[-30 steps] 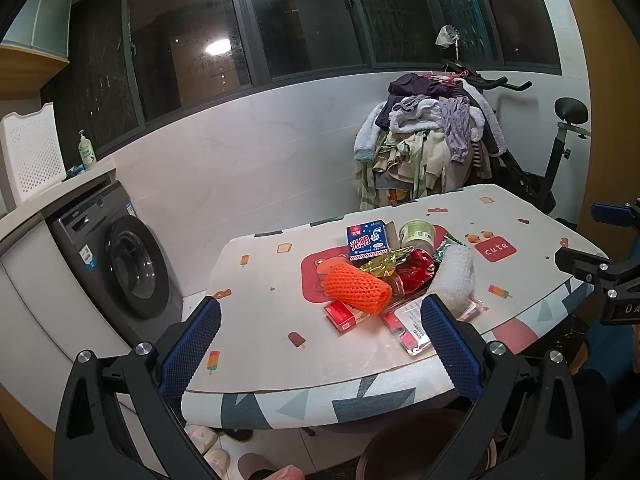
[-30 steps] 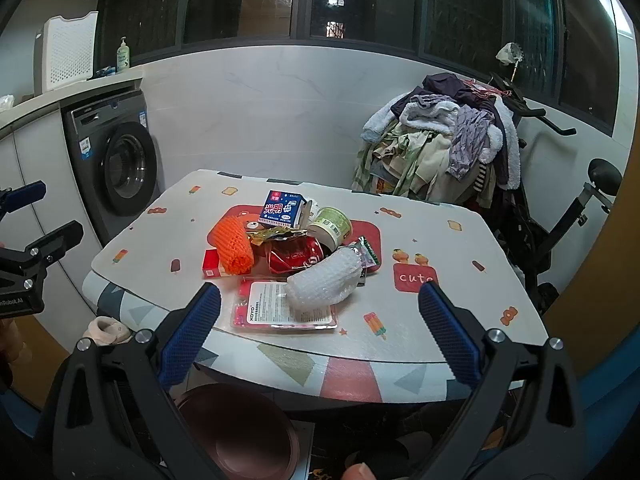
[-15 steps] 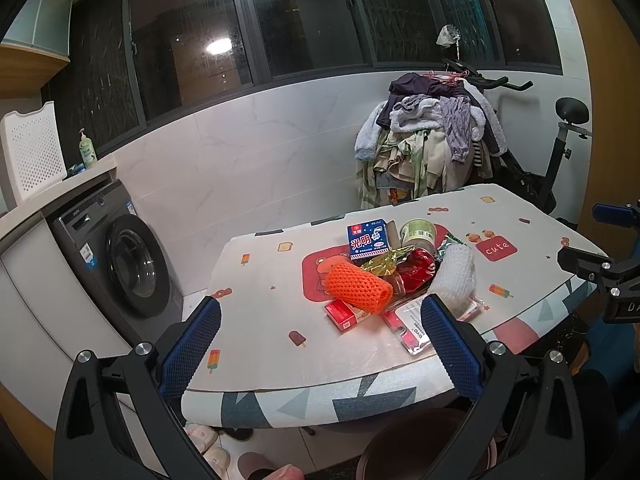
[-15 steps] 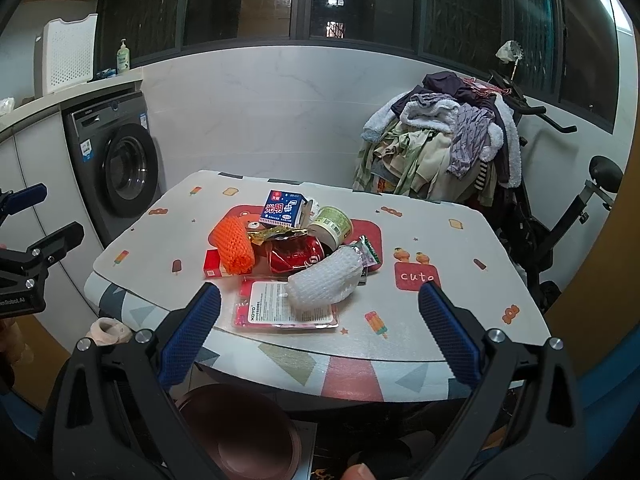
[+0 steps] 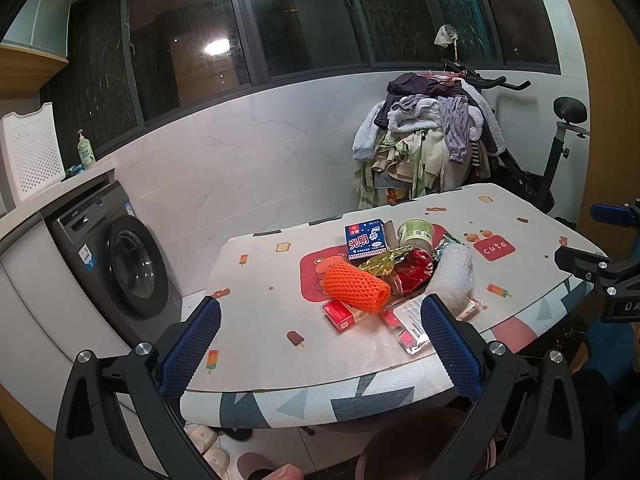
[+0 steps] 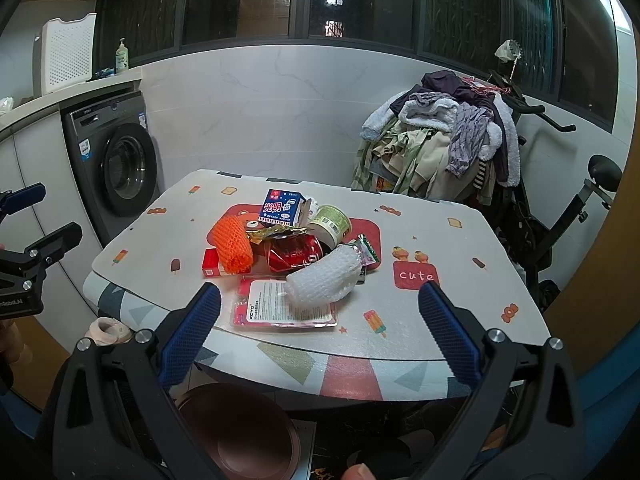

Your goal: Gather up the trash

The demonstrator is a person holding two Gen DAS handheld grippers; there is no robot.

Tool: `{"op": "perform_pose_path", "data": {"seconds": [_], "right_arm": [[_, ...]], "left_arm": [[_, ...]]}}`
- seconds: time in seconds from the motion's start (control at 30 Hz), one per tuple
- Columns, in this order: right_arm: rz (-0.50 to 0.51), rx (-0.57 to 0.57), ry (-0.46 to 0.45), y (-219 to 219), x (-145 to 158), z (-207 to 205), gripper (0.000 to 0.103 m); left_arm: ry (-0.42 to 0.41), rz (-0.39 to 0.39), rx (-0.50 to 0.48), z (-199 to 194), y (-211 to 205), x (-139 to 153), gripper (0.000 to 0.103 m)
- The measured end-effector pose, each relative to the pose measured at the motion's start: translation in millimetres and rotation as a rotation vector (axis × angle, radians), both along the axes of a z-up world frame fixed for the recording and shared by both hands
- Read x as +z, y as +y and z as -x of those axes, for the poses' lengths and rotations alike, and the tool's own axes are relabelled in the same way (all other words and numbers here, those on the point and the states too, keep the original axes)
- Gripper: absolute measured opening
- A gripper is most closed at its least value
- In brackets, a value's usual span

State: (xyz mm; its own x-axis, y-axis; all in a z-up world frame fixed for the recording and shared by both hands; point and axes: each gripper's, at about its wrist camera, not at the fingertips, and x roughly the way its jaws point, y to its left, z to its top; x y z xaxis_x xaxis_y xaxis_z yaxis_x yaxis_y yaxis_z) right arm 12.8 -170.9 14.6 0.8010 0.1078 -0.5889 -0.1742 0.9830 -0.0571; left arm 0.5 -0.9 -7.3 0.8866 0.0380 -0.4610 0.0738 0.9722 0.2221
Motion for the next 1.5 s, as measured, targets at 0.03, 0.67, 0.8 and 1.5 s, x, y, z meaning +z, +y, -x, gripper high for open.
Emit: {"op": "perform_pose_path", "data": {"seconds": [0.03,0.67,0.8,1.5], "right_arm": [[0.0,0.0,0.0,0,0,0,0.097],[0.007,-0.001,0.001,-2,-2,-1,0.097],[0.006,-0.001,0.001,-1,-2,-1,0.097],[-0.095,0.025,0.095,-13,-51,-12,0.098]], "left_arm": [[0.0,0.0,0.001,0,0,0,0.098],[0.001,0.0,0.0,-1,-1,-2,0.098],[0.001,0.0,0.002,-1,-1,-2,0.098],[0.107,0.076,-0.076,-23,7,-37,0.098]]}}
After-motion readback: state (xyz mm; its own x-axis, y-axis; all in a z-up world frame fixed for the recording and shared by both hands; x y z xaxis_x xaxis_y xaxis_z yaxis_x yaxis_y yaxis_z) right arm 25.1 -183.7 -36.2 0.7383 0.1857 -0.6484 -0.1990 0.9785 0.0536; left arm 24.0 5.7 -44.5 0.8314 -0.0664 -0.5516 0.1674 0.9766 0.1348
